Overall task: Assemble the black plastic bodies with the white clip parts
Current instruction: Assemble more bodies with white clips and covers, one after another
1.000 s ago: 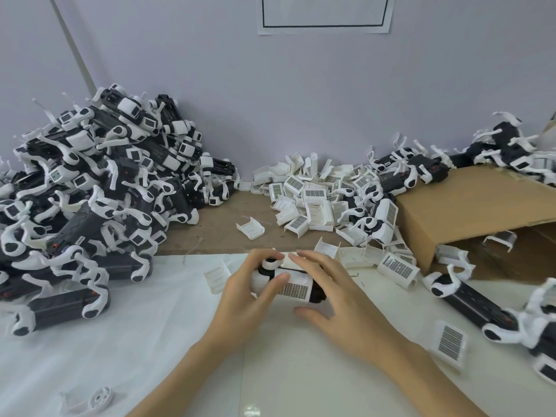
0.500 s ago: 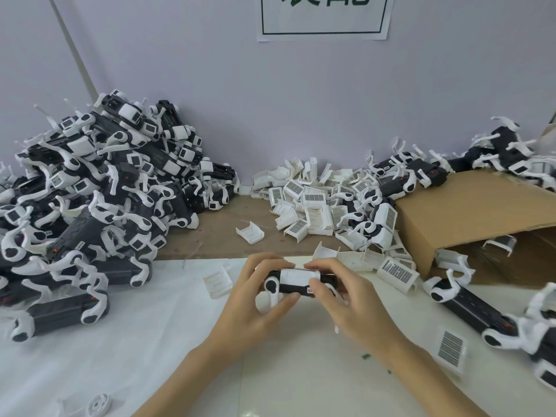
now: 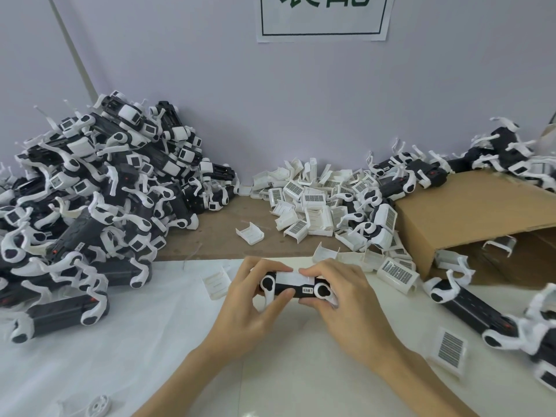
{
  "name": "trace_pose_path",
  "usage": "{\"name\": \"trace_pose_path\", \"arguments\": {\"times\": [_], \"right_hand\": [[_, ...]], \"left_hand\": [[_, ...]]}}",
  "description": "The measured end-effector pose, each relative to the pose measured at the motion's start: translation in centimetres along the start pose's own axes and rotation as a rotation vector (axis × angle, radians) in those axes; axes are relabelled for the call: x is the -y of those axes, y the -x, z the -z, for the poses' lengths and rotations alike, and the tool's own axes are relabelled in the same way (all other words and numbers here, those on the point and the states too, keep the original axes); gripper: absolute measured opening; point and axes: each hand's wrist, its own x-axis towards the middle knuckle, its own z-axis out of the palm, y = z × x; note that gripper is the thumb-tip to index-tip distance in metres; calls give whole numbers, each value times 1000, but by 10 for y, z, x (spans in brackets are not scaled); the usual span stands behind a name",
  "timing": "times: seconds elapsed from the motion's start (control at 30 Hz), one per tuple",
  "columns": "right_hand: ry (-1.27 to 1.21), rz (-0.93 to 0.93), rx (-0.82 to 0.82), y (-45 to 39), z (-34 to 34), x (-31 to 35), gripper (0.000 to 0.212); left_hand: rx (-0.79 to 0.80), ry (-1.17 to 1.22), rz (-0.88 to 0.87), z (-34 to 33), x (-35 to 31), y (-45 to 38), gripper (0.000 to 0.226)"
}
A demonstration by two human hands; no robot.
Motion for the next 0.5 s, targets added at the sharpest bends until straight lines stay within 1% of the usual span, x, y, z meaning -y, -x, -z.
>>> {"name": "trace_pose_path", "arguments": {"times": [0.1,0.13,0.2,0.23,0.27,0.3,0.37,0.4,0.5], "right_hand": [[-26,0,-8,-2,2,-1,37],[-41,-4,-10,-2,2,-1,37],[-84,-23,-25,-1,-1,-2,38],[-120,-42,-31,0,-2,-3,39],[-164,-61,-24,0,-2,-6,39],[-207,-73,0,0,-1,-8,40],[-284,-78,74,-1,3,-11,44],[-304,-76,104,-2,4,-12,45],[-273,-78,121,-2,3,-16,52]], "left_hand": [[-43,16,20,-3,-4,-1,29],[-53,45,42,-5,-6,0,36],[-39,193,105,-6,-11,2,57],[-23,268,128,-6,-14,2,63],[-12,314,124,-5,-17,2,61],[-6,316,87,-4,-22,1,54],[-6,272,-8,-8,-28,0,38],[-9,257,-34,-11,-30,0,34],[-32,277,-31,-17,-34,0,28]]}}
